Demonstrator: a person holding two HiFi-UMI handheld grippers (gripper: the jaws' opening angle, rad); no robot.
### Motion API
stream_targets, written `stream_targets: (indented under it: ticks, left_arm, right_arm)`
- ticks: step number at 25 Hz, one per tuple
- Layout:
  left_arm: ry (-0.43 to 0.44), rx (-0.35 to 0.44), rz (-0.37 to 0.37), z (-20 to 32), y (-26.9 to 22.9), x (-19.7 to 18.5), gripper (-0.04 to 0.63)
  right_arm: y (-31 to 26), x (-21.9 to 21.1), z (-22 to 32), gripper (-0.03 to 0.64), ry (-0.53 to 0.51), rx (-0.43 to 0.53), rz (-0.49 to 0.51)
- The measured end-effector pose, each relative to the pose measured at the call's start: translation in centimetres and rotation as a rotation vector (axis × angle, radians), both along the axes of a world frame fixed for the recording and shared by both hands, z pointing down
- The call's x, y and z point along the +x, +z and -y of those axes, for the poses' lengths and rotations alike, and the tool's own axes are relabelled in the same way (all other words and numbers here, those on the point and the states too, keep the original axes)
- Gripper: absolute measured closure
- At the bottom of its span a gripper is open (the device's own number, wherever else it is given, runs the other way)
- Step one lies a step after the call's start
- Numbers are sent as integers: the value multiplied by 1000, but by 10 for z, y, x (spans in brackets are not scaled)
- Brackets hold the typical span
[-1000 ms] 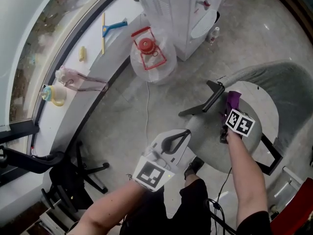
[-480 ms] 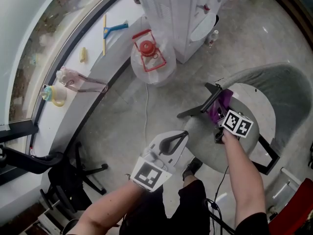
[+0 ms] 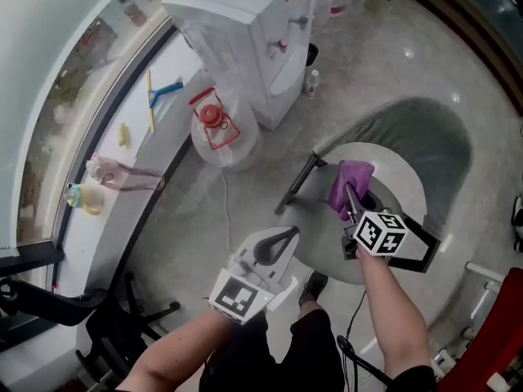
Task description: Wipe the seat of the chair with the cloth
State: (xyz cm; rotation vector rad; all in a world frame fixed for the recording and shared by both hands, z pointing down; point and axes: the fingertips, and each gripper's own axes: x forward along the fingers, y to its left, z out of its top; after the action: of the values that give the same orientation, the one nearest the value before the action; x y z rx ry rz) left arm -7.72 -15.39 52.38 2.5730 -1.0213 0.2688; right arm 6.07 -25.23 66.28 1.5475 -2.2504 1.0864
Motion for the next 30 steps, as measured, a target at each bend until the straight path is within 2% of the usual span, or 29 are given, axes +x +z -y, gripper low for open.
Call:
stream_targets:
  ticks: [8,16,20,25,30]
  left_arm:
    - [83,54,-2,-9,-54,34,588]
    - [101,116,5,-18,-96,53,588]
    - [112,152,30,-21,-133,61,588]
    - [140,161,-41,-18,-191,74,588]
    - [164,201,-49,-20,-241,81,588]
  right_arm:
    - [-98,35,-40,551,9,121,-57]
    - [-194,62,-72,551,34,249,-111]
    - [-245,71,-89,551,47,306,-159]
    - [-313,88,-112,549,102,397,-180]
    - [-369,102,-144,549,163,454,-184]
